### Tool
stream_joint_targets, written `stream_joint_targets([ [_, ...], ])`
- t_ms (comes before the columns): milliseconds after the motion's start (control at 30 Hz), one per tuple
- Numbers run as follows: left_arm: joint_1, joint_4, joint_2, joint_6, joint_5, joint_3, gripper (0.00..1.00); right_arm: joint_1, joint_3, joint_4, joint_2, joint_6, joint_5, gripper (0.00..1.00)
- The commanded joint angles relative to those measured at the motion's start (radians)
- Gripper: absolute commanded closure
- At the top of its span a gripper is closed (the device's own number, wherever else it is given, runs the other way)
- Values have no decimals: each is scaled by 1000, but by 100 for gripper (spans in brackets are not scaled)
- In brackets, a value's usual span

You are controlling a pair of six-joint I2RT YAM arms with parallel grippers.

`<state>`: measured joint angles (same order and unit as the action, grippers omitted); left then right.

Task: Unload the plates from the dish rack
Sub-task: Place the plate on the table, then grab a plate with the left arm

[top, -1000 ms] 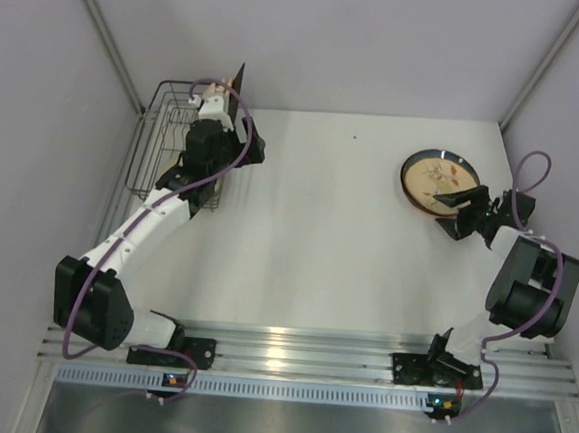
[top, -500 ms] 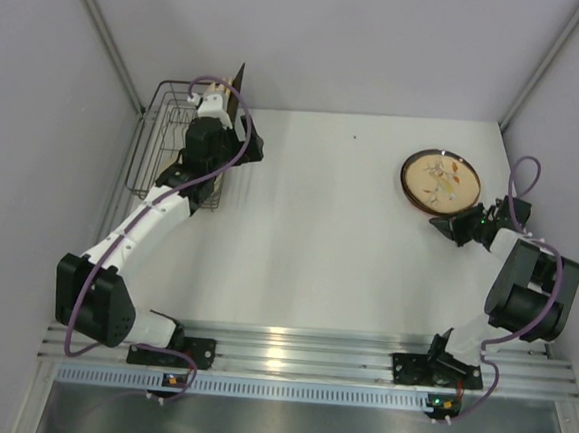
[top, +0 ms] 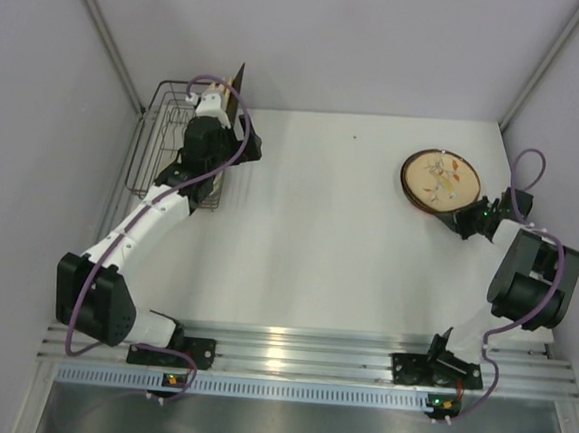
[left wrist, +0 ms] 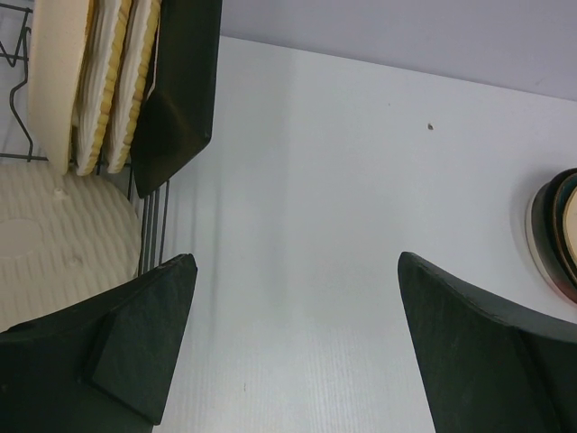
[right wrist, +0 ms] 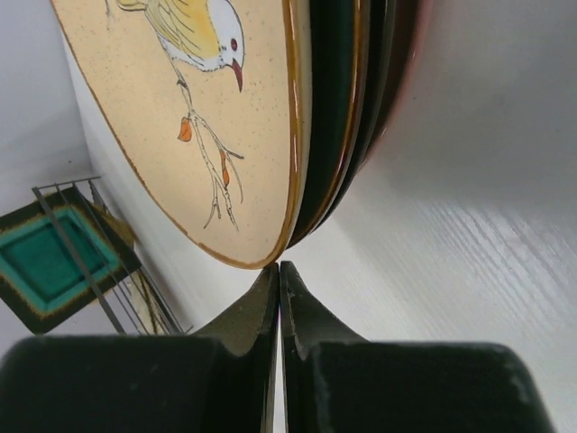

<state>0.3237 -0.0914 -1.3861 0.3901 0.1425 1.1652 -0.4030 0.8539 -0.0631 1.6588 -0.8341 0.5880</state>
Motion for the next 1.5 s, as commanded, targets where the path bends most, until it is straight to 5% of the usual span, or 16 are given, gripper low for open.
stream_joint_targets([
  [0, -14, 12, -10, -2, -1, 44, 2, 7, 74, 36, 47, -14, -31, 100],
  [367, -60, 10, -22, -3, 2, 60, 1, 41, 79, 54, 75, -16, -17, 100],
  [567, -155, -59, -131, -31, 49, 209, 1, 168, 42, 88, 21, 42, 82, 100],
  [733, -215, -73, -260, -82, 130, 293, 1, 341, 114, 16, 50, 145, 124, 62],
  [867, -221, -87, -373, -158, 177, 373, 2, 458, 151, 20, 70, 147, 111, 51],
  [1200, -242, -88, -491, -218, 207, 493, 2, 498, 177, 14, 98, 161, 108, 51],
  [1467, -275, -19, -423, -211, 117, 412, 5, 498, 185, 6, 108, 168, 101, 52],
])
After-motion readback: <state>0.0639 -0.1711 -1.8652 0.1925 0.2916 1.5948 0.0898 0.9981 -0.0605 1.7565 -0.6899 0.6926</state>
